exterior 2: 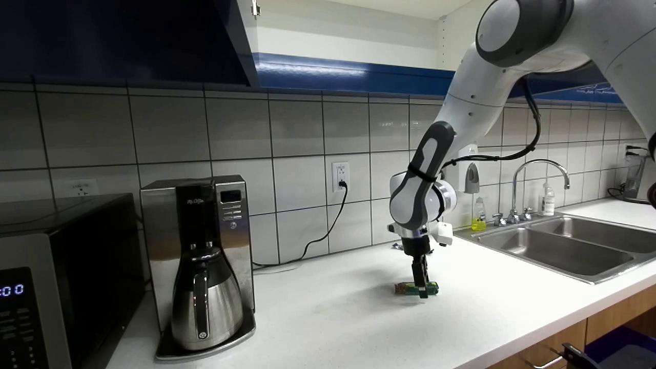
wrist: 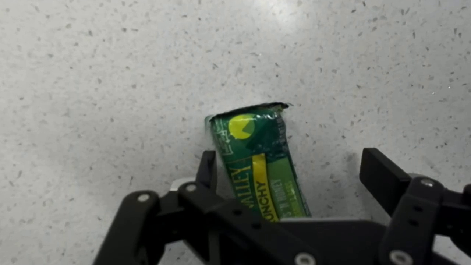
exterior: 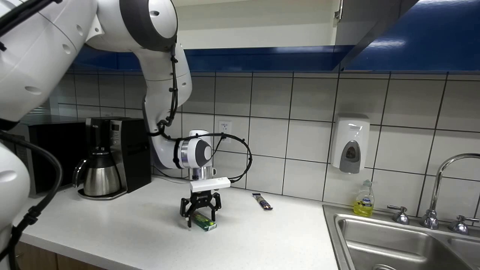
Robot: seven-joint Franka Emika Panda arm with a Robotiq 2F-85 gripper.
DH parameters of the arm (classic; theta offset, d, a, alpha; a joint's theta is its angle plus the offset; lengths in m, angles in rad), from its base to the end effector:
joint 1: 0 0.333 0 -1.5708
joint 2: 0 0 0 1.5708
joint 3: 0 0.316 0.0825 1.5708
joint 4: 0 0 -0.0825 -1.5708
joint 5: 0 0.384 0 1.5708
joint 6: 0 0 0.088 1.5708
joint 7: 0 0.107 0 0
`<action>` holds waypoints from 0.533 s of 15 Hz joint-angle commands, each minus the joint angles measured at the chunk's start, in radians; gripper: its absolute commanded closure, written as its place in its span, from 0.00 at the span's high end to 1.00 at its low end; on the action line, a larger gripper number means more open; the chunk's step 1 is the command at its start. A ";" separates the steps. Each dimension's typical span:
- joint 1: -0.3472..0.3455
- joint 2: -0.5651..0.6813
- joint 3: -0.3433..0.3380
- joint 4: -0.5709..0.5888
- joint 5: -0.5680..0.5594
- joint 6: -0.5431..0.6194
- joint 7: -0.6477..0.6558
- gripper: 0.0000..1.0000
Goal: Put the green packet in the open upper cabinet.
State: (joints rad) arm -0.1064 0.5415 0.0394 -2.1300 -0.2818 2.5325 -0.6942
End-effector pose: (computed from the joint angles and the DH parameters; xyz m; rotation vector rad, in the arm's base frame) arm 0.5521 -0.0331 0.1382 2.7828 1.2855 -0.2639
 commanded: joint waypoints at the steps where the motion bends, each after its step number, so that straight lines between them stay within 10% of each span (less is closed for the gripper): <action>1: 0.008 0.015 -0.008 0.026 -0.022 -0.014 -0.011 1.00; 6: 0.007 0.029 -0.006 0.036 -0.020 -0.014 -0.012 1.00; 8: 0.005 0.033 -0.004 0.039 -0.017 -0.014 -0.013 0.72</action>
State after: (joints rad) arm -0.1055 0.5623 0.0394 -2.1142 -0.2820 2.5325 -0.6942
